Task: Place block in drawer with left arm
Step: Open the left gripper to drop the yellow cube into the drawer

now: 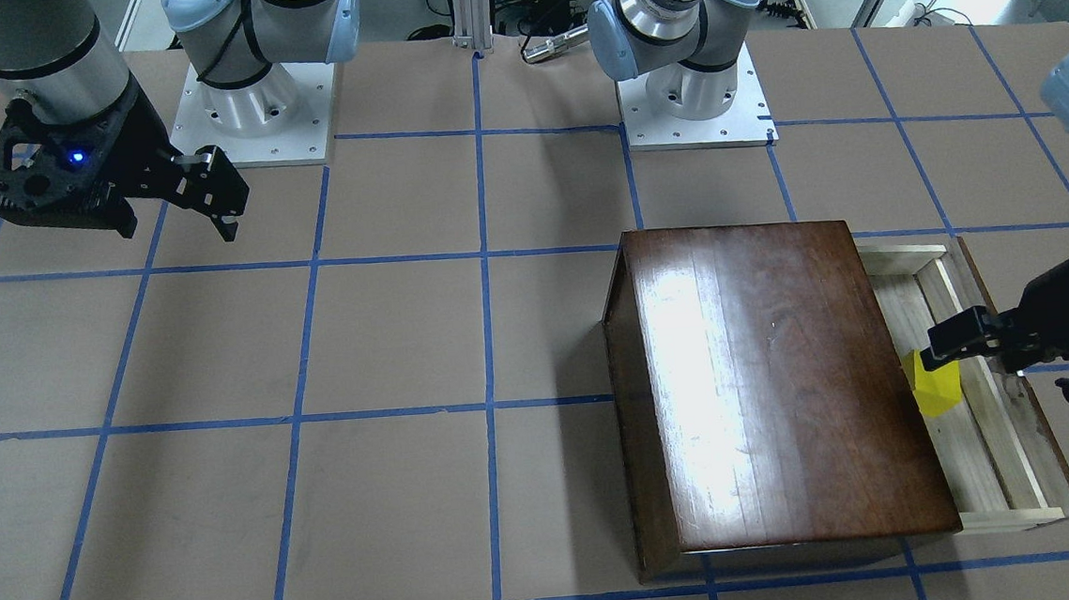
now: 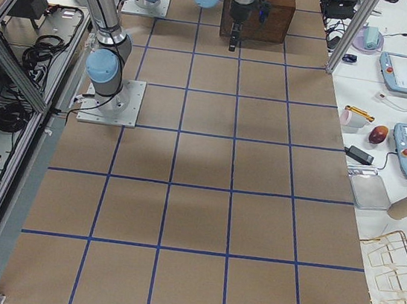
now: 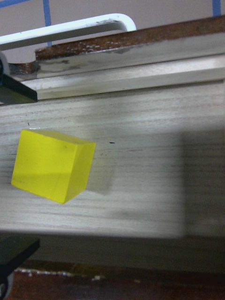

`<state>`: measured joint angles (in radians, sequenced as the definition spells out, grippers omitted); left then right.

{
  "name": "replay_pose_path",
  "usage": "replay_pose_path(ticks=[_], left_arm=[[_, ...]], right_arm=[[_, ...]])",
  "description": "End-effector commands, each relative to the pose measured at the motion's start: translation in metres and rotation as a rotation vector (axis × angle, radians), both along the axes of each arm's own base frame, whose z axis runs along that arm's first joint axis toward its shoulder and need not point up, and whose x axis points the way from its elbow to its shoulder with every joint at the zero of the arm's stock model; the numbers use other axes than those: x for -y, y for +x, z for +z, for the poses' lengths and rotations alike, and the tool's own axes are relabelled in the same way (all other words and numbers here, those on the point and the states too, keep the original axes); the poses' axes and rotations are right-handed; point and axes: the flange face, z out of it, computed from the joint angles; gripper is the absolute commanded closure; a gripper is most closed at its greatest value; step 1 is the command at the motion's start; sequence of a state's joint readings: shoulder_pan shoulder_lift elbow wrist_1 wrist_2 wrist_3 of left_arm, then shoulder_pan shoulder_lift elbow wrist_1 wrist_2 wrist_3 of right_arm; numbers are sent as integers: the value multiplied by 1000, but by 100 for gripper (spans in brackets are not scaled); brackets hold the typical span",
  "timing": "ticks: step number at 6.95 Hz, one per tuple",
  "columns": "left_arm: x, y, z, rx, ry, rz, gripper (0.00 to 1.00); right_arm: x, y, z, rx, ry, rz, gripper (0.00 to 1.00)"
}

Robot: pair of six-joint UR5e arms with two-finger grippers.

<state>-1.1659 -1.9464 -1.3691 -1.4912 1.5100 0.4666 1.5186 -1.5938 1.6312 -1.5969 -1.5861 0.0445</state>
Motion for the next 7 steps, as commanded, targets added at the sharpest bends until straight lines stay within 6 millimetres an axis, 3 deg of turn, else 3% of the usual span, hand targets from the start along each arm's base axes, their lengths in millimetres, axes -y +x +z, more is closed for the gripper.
replay_pose_path(ticks=[1, 2, 4, 5, 7], left_arm=[[-15, -36, 54, 78, -7, -34, 0], [-18, -73, 82, 93, -50, -13, 0], [-29, -143, 110, 98, -83, -3, 0], [-30, -162, 100, 86, -56, -30, 0], [-45, -224, 98, 100, -41, 2, 0]], right_arm=[[0, 0, 0, 0, -1, 0, 0], [0, 0, 0, 0, -1, 0, 0], [0, 0, 0, 0, 1, 0, 0], [0, 0, 0, 0, 0, 0, 0], [0, -1, 0, 0, -1, -2, 0]])
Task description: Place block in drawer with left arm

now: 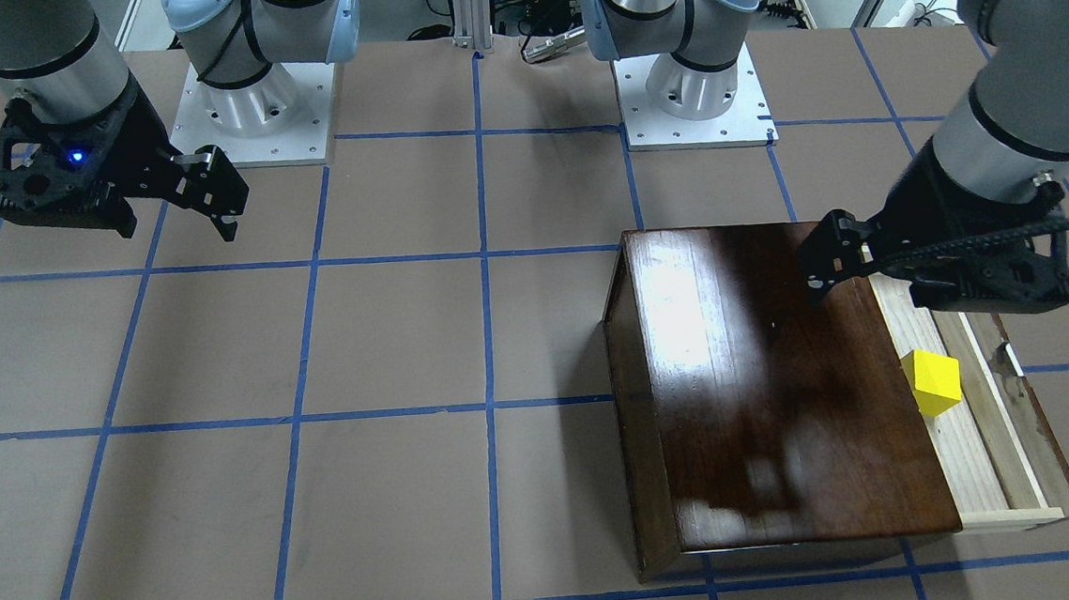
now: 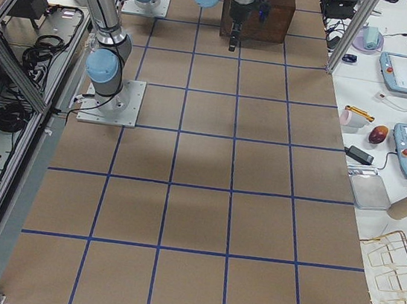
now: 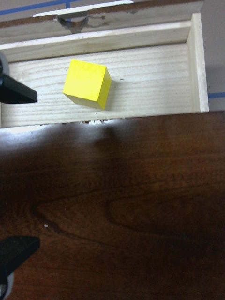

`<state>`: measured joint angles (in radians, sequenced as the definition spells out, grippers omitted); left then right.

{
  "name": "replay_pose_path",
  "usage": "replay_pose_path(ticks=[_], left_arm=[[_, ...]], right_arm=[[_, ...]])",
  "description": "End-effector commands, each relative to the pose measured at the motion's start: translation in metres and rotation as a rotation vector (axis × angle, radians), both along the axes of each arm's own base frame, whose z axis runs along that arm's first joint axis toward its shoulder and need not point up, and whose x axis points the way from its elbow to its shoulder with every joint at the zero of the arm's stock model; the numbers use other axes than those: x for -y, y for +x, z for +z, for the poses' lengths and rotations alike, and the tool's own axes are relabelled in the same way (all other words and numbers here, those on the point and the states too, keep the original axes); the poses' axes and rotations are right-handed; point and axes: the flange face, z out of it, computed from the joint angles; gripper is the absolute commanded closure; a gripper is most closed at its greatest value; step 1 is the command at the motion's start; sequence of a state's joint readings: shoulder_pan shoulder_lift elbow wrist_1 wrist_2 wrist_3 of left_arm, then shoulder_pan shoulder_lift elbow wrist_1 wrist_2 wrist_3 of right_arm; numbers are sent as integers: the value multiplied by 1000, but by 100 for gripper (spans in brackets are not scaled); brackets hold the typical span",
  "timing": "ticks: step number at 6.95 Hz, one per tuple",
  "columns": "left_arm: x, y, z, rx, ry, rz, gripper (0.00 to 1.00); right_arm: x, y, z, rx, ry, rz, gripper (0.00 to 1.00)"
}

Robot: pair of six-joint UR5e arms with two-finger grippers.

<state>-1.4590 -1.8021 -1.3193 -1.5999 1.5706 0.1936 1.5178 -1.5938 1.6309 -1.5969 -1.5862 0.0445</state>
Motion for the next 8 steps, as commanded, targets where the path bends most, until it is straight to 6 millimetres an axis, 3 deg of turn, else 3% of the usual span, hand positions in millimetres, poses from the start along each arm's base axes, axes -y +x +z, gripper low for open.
replay_pose_path(ticks=[1, 4, 8], left_arm=[[-16, -51, -10, 9, 25, 28, 0], [-51, -56, -32, 5, 86, 14, 0], [-61, -53, -19, -1, 75, 20, 0]], right_arm=[[0, 0, 0, 0, 0, 1, 0], [0, 0, 0, 0, 0, 1, 0], [0, 0, 0, 0, 0, -1, 0]])
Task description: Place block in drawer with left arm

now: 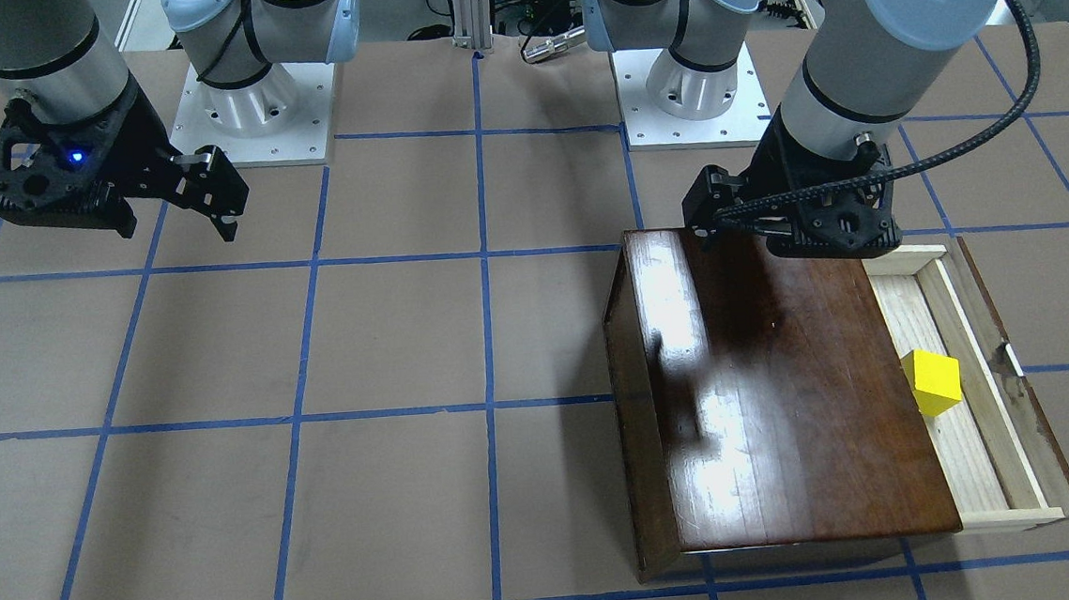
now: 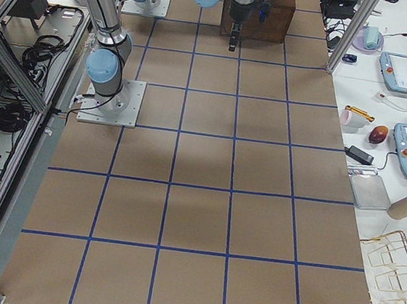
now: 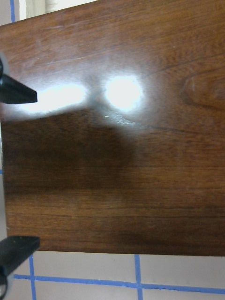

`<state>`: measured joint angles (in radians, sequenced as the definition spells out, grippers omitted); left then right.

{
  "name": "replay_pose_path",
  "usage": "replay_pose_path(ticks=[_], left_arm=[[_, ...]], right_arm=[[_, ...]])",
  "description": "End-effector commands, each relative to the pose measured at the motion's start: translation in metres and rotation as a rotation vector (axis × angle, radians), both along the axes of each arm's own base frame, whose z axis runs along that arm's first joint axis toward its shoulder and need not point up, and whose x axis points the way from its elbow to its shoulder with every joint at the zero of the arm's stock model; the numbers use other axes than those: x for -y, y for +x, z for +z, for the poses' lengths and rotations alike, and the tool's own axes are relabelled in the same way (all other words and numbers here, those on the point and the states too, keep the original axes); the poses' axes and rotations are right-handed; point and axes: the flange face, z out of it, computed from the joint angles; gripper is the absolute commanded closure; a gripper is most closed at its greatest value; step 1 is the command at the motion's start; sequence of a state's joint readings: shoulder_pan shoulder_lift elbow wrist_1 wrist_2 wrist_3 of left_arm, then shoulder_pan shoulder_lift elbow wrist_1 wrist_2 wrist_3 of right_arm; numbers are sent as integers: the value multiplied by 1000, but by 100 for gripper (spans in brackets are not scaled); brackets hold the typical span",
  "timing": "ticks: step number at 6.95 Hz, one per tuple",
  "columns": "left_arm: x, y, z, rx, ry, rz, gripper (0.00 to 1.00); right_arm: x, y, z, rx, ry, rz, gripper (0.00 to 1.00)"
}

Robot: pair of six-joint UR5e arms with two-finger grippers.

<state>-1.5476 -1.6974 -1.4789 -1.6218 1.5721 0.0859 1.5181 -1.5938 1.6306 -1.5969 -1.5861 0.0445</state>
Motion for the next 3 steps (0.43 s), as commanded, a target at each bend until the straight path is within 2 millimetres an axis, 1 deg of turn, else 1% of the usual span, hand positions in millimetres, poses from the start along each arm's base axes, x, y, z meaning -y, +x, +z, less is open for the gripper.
replay_pose_path(ticks=[1, 3], left_arm=[[-2, 1, 2, -1, -1, 1, 0], [-1, 5, 2, -3, -1, 9, 0]], right_arm=[[0, 0, 0, 0, 0, 1, 0], [0, 0, 0, 0, 0, 1, 0]])
